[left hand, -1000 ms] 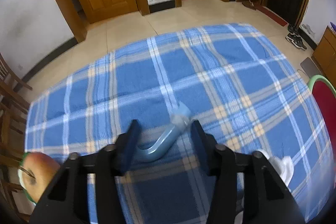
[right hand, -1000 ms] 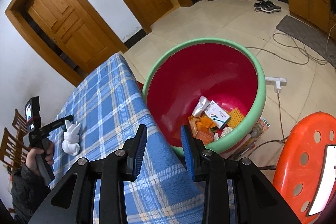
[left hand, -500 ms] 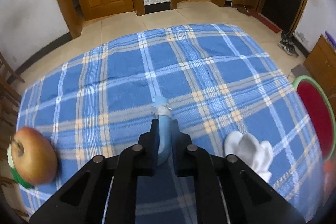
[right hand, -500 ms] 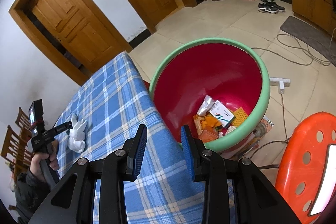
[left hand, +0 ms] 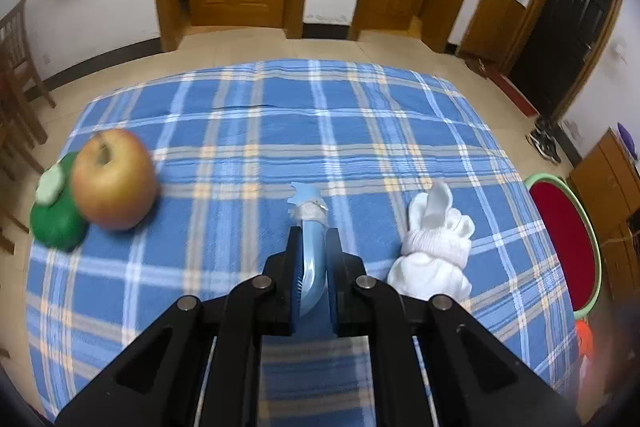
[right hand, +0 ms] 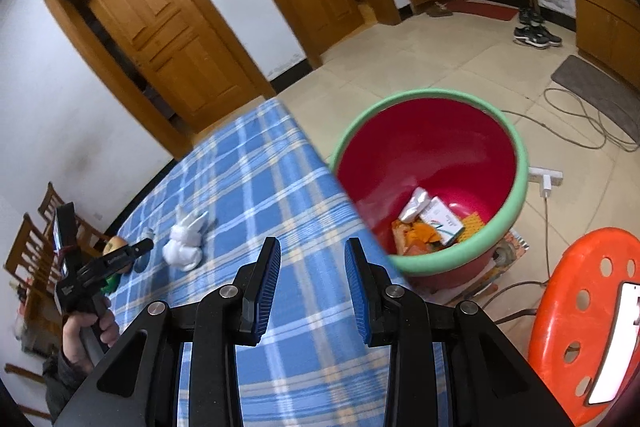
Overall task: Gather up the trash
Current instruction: 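Grasp the white cloth bundle with the right tool while the left tool holds the blue toy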
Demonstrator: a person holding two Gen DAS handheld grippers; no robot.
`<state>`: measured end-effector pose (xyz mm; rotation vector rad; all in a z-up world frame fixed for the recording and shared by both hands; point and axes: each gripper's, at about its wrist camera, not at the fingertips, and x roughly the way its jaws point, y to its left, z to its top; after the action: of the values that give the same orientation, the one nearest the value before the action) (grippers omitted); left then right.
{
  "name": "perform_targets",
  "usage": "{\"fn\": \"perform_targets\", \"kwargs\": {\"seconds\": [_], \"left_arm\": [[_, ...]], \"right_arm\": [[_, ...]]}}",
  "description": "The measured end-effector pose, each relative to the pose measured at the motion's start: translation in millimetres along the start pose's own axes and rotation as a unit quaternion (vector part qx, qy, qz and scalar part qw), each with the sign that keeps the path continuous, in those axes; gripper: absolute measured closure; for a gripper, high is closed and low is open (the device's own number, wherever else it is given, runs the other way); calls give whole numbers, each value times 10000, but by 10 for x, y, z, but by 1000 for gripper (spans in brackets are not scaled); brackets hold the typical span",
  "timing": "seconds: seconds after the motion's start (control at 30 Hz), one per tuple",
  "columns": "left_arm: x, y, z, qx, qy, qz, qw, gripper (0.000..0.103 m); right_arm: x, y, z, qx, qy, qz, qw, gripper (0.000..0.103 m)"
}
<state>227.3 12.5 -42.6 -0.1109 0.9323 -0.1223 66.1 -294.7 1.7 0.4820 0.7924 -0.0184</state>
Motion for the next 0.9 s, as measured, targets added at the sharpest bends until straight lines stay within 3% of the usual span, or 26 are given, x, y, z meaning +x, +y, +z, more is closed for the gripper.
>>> {"fn": "perform_targets", "kwargs": {"seconds": [0.23,0.37,0.9], "left_arm": [[-113,258,-170,-271,-173,-21,9995,93],[-127,387,-171,-393,-297,87,9987,93],[-220,594,-256,-727,-624,145,9953,94]], "right_arm": [[116,424,-102,-383,170,128,9990,64],[304,681,-152,-588,514,425,9960,63],[1168,1371,-316,-1115,806,330,9899,57]]}}
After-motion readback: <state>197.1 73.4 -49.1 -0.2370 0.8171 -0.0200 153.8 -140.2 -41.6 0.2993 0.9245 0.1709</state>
